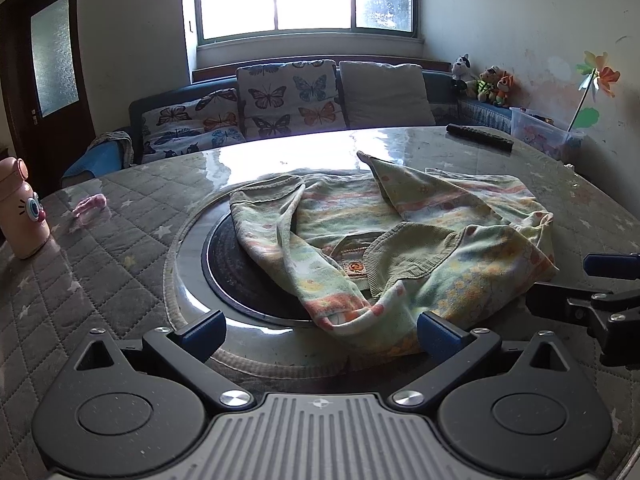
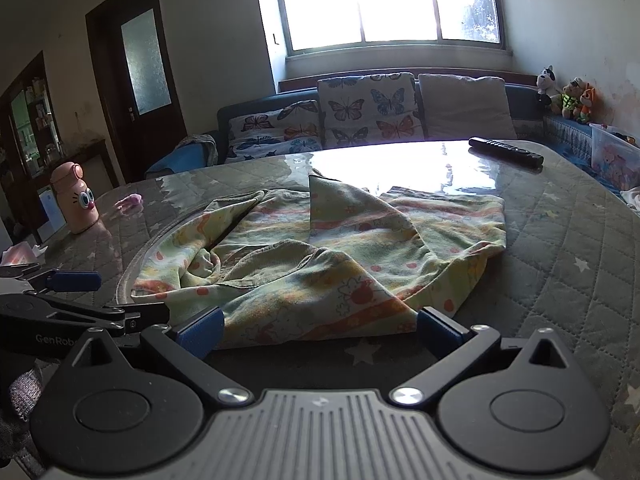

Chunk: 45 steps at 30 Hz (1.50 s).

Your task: Fold clothes

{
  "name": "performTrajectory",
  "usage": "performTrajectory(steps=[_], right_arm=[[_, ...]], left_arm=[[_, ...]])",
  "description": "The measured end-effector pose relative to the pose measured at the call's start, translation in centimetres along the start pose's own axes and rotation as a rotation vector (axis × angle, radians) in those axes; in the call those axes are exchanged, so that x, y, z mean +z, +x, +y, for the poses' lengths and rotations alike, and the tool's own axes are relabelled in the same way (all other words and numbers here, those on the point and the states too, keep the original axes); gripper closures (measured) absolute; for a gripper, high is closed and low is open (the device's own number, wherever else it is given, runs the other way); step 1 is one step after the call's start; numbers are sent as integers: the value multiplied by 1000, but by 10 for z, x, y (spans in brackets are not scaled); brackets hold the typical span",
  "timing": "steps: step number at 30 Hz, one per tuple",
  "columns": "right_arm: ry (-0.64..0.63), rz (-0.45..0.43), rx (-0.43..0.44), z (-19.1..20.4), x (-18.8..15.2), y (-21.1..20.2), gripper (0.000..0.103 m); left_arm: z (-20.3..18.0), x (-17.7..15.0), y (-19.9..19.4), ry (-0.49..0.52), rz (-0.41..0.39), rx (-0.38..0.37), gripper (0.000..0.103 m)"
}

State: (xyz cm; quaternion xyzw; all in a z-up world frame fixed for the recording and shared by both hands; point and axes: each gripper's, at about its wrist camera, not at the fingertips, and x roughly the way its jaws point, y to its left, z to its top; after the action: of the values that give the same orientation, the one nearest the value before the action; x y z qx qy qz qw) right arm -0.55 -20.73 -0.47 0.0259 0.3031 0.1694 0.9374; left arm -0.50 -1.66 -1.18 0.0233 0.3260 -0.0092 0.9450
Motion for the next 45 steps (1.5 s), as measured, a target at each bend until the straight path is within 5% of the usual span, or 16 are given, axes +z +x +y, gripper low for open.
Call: performTrajectory(steps=[38,45], right_arm=[[-71,27,53,-6,37,46,0],[-95,68,100,-8,49,69,19]], left_arm=[[15,44,39,34,-4,44,0],[21,64,59,39,1,58,0]])
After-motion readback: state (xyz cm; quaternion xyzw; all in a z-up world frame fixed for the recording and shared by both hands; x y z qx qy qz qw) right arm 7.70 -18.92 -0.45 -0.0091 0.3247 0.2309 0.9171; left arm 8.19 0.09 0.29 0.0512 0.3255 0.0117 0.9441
